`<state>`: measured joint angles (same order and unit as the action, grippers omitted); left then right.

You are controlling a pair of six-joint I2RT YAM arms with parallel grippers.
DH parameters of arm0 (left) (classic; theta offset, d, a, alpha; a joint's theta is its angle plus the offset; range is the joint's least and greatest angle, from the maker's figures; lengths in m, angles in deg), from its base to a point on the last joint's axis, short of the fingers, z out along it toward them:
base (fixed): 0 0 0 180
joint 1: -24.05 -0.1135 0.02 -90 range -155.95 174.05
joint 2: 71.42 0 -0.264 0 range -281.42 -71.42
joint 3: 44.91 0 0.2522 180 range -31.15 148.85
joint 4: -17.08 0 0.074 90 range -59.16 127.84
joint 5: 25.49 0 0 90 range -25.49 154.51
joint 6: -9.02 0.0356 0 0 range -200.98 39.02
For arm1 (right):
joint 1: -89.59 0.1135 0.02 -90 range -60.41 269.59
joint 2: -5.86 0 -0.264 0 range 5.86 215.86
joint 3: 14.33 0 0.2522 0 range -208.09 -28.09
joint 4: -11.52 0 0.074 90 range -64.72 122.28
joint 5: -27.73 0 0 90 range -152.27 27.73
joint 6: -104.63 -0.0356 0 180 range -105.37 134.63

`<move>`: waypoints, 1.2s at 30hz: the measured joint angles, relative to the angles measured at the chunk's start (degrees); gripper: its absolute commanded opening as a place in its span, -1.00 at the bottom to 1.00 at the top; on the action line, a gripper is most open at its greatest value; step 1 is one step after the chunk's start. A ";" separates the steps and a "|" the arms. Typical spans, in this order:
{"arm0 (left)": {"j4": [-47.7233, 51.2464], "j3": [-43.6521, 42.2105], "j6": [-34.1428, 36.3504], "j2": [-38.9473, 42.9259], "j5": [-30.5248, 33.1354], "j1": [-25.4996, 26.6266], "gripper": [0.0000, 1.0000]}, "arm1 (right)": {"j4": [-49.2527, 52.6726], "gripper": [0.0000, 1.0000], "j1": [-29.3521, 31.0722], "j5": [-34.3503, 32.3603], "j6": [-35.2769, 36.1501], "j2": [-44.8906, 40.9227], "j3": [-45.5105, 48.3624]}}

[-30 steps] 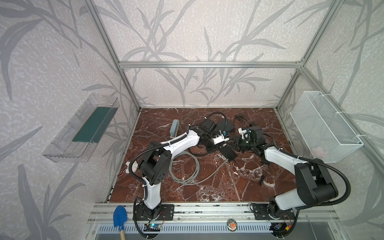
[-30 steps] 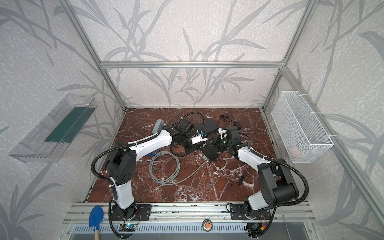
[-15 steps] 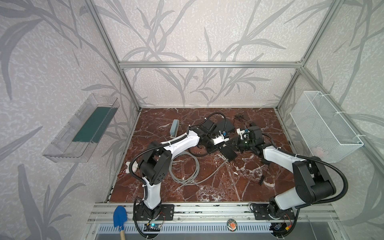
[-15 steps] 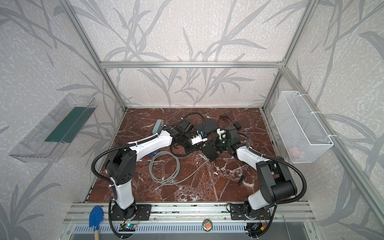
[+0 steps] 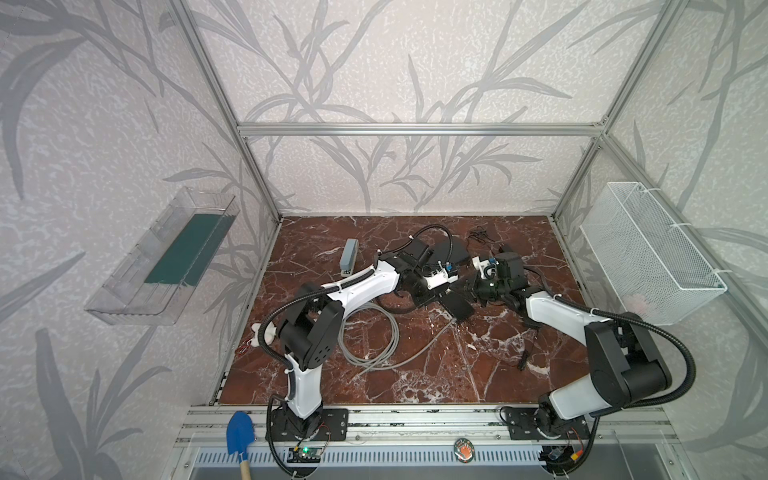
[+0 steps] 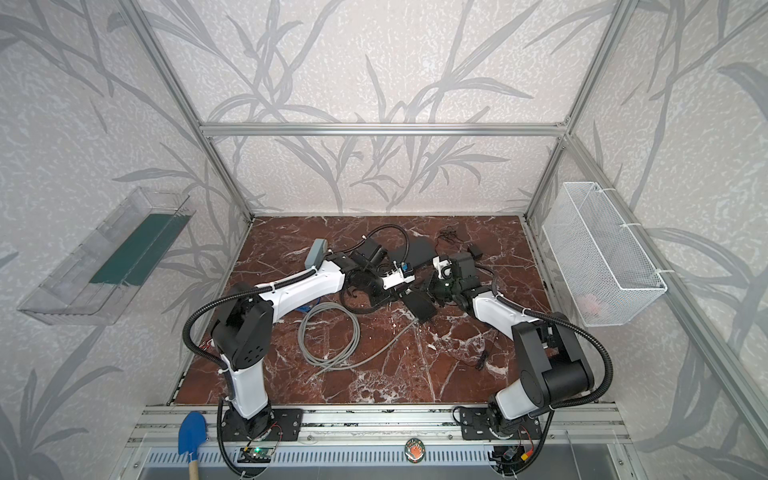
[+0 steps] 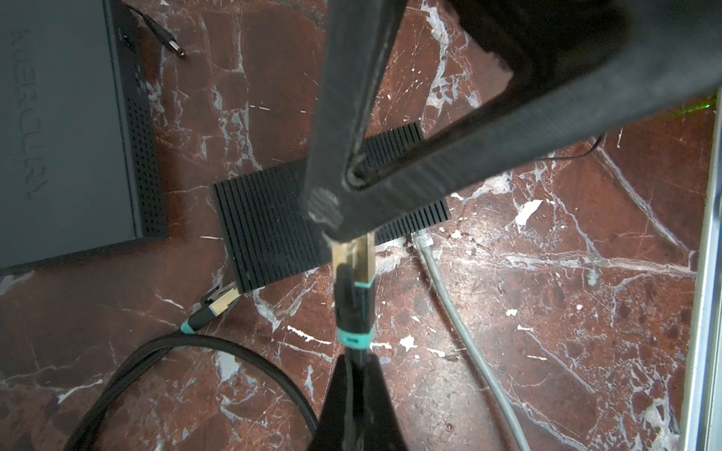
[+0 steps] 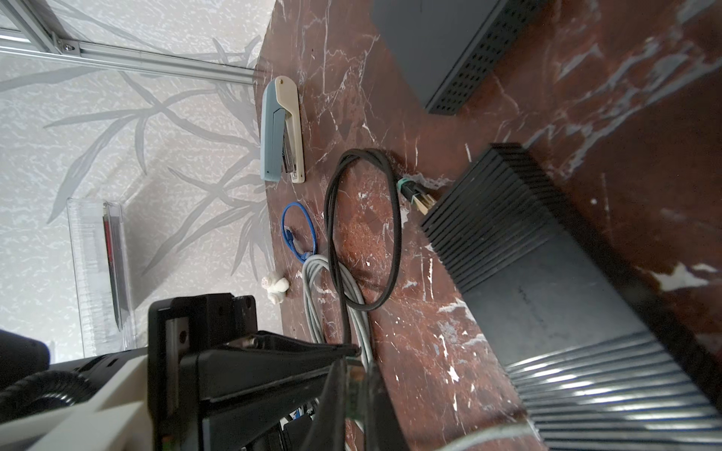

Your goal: Insert the plug into the switch port

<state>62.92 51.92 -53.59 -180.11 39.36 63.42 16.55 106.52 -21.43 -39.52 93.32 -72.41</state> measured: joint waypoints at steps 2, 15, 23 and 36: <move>-0.42 -0.26 -0.20 0.00 0.00 -0.09 -0.58 | 0.04 -0.97 0.00 0.02 0.55 0.00 0.00; -11.43 -7.37 -6.93 0.02 -8.44 -2.47 -0.27 | 1.38 -0.98 0.00 0.37 5.31 0.00 0.02; -19.32 -10.32 -10.86 0.07 -12.04 -2.49 -0.44 | 1.38 -0.98 0.00 0.72 5.84 0.00 0.02; -21.73 -10.93 -11.89 0.07 -13.31 -2.49 -0.90 | 2.84 -0.78 -0.02 0.74 7.41 0.04 -0.09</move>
<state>41.19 40.99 -65.48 -180.04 26.05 60.93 19.39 106.50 -20.69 -32.11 93.37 -72.49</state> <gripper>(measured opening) 0.121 0.088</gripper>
